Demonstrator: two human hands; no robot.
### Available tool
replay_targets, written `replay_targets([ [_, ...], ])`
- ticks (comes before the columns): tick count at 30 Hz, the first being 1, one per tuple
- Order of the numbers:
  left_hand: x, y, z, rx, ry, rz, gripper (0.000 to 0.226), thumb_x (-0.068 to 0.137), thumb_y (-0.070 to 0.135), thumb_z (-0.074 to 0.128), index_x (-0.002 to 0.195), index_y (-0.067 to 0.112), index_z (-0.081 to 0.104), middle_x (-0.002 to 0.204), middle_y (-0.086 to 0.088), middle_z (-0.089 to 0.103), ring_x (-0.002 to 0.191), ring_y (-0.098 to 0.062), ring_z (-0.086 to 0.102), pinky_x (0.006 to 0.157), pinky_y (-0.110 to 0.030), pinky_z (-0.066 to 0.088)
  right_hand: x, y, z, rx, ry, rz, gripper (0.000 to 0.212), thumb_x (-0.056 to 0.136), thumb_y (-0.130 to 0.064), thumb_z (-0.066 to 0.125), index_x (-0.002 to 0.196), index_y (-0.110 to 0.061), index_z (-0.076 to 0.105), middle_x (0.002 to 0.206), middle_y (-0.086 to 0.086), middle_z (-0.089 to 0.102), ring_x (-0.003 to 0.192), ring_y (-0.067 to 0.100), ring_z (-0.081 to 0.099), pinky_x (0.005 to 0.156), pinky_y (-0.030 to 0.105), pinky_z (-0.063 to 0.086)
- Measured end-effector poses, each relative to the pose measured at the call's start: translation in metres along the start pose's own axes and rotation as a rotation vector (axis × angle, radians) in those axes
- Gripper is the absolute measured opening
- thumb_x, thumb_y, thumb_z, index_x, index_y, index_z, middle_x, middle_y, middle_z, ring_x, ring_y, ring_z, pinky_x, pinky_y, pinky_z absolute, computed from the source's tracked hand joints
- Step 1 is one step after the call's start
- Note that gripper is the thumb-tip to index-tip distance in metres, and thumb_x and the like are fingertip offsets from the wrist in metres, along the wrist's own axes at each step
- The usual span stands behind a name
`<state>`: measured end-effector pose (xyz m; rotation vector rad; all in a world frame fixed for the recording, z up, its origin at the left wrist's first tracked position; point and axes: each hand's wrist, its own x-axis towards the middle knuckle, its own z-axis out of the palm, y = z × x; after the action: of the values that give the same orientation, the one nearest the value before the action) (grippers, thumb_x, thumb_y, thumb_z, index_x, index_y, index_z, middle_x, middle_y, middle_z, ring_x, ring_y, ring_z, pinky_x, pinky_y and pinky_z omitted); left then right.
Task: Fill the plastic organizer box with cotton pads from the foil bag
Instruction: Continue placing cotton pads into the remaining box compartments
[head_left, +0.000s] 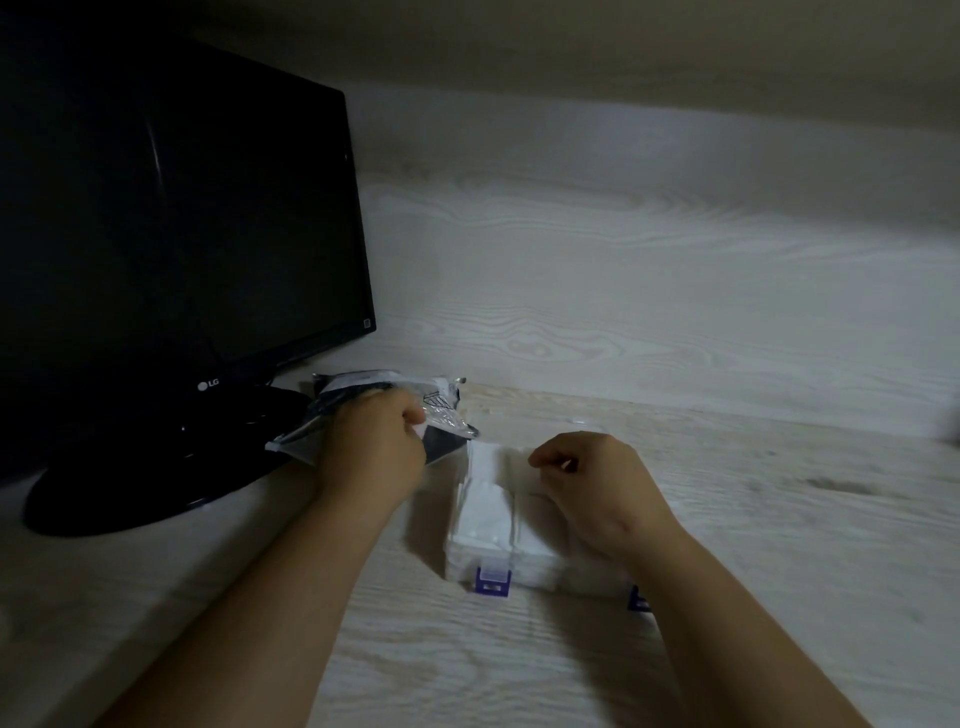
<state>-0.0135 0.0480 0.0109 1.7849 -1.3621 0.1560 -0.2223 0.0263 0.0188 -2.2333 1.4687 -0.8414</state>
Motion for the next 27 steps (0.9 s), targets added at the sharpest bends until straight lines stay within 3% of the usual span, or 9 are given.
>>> replay_targets([
  [5, 0.003, 0.009, 0.001, -0.430, -0.022, -0.138, 0.024, 0.081, -0.003, 0.062, 0.074, 0.020, 0.058, 0.074, 0.001, 0.064, 0.070, -0.018, 0.060, 0.060, -0.024, 0.043, 0.001, 0.000, 0.000, 0.039, 0.017, 0.008, 0.026, 0.089, -0.013, 0.056, 0.101, -0.026, 0.074, 0.100, -0.013, 0.068, 0.086, 0.003, 0.059, 0.078, 0.016, 0.046],
  [12, -0.002, 0.025, -0.001, -0.763, -0.180, -0.222, 0.018, 0.084, 0.002, 0.068, 0.084, 0.019, 0.062, 0.087, 0.000, 0.071, 0.073, -0.010, 0.063, 0.063, -0.023, 0.045, 0.003, -0.003, 0.000, 0.285, 0.115, 0.004, 0.018, 0.090, -0.019, 0.064, 0.086, -0.035, 0.069, 0.087, -0.016, 0.070, 0.078, -0.005, 0.062, 0.063, 0.005, 0.045],
  [17, -0.009, 0.035, 0.002, -0.792, -0.285, -0.198, 0.016, 0.084, 0.005, 0.070, 0.091, 0.017, 0.063, 0.086, 0.000, 0.073, 0.079, -0.015, 0.068, 0.071, -0.028, 0.053, -0.001, -0.008, 0.002, 0.470, 0.039, -0.067, 0.014, 0.089, -0.017, 0.068, 0.087, -0.028, 0.060, 0.080, -0.003, 0.071, 0.076, 0.018, 0.067, 0.072, 0.035, 0.056],
  [22, -0.012, 0.036, 0.004, -0.747, -0.312, -0.158, 0.017, 0.086, 0.011, 0.070, 0.093, 0.020, 0.058, 0.087, -0.002, 0.071, 0.081, -0.015, 0.066, 0.072, -0.028, 0.051, 0.001, -0.009, 0.005, 0.433, 0.078, -0.112, 0.014, 0.086, -0.007, 0.069, 0.080, -0.019, 0.065, 0.076, -0.001, 0.069, 0.067, 0.012, 0.062, 0.069, 0.031, 0.054],
  [27, -0.013, 0.035, 0.009, -0.670, -0.301, -0.080, 0.019, 0.084, 0.003, 0.069, 0.078, 0.019, 0.061, 0.079, 0.006, 0.067, 0.076, -0.007, 0.064, 0.072, -0.021, 0.049, 0.003, -0.008, 0.006, 0.464, 0.108, -0.041, 0.014, 0.087, -0.008, 0.068, 0.084, -0.022, 0.070, 0.077, -0.010, 0.071, 0.066, -0.001, 0.062, 0.070, 0.020, 0.053],
])
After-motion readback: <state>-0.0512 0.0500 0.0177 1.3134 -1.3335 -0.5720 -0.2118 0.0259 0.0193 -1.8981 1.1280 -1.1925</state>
